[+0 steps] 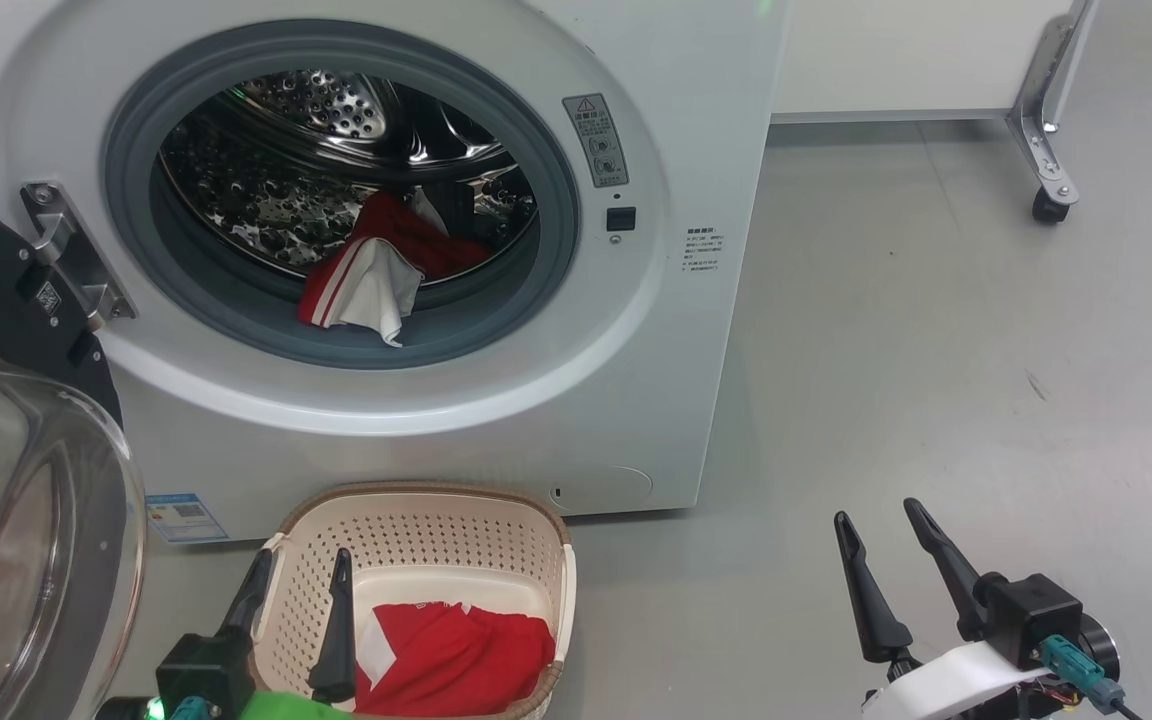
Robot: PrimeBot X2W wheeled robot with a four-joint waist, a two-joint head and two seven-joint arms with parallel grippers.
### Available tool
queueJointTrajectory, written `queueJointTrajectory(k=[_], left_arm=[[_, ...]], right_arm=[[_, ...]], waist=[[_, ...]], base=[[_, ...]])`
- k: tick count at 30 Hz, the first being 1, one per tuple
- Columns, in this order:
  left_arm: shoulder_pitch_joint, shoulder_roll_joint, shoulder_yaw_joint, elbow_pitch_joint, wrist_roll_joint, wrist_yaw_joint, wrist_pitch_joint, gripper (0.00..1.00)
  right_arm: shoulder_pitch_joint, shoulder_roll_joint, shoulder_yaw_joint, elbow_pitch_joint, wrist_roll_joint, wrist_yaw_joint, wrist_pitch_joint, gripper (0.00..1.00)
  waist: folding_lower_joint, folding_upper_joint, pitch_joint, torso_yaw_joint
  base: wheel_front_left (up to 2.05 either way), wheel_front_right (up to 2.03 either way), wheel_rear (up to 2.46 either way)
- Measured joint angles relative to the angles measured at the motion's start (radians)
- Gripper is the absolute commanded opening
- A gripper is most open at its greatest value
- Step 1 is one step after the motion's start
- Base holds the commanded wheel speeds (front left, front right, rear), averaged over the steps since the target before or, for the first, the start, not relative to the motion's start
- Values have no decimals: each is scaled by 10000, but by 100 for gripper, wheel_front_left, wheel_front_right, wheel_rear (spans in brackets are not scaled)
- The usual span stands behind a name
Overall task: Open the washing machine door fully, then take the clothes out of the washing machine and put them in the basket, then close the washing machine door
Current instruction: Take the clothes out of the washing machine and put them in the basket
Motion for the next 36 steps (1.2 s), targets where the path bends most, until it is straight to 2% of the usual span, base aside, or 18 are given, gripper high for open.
queueJointTrajectory(k=[21, 31, 36], left_arm=[[313, 10, -69, -928, 90, 207, 405, 100], [281, 12, -190, -1244, 180, 263, 750, 100], [-224, 17, -215, -1484, 280, 263, 917, 100]], right_arm=[[106, 4, 46, -297, -40, -12, 0, 100], [59, 6, 100, -610, -48, -10, 0, 100], [-183, 2, 138, -794, -63, 2, 0, 100]], waist=[[0, 0, 299, -26], [0, 0, 896, -116], [0, 0, 1401, -175]], base=[[0, 0, 0], [0, 0, 0], [0, 0, 0]])
